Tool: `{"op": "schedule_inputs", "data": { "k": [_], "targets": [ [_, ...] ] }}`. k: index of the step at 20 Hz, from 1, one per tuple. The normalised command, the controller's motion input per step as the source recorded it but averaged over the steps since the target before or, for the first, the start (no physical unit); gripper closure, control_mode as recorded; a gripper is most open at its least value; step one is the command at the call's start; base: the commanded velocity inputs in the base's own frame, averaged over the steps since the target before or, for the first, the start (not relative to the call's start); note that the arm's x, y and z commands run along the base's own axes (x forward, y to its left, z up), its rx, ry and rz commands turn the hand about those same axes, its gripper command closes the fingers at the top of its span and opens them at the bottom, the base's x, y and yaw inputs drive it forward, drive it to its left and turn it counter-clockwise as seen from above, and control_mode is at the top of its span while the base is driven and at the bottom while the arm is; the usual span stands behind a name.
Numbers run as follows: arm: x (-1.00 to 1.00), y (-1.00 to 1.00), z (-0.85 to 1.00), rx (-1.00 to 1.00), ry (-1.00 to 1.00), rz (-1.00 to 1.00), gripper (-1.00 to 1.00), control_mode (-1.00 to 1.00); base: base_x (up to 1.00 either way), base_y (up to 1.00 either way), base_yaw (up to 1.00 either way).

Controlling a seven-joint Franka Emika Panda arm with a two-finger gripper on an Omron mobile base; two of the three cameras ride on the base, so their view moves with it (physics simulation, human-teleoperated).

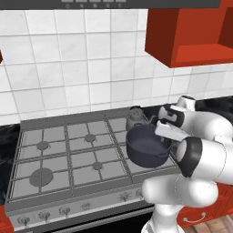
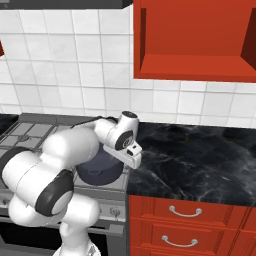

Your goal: Pick the kettle from the cabinet and place it on a stove burner. Then pick the pot from the counter and place it on another stove burner. Finally, turn both burners on.

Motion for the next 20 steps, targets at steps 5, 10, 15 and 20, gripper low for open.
{"op": "schedule_inputs", "data": {
  "k": [5, 10, 15, 20],
  "targets": [
    [-0.13, 0.0, 0.15, 0.0, -0.11, 0.0, -1.0, -1.0, 0.0, 0.0, 0.0],
    [-0.35, 0.0, 0.4, 0.0, -0.15, 0.0, -1.0, -1.0, 0.0, 0.0, 0.0],
    [-0.5, 0.0, 0.44, 0.0, -0.19, 0.0, -1.0, -1.0, 0.0, 0.0, 0.0],
    [-0.43, 0.0, 0.22, 0.0, -0.12, 0.0, -1.0, -1.0, 0.0, 0.0, 0.0]
  ]
}}
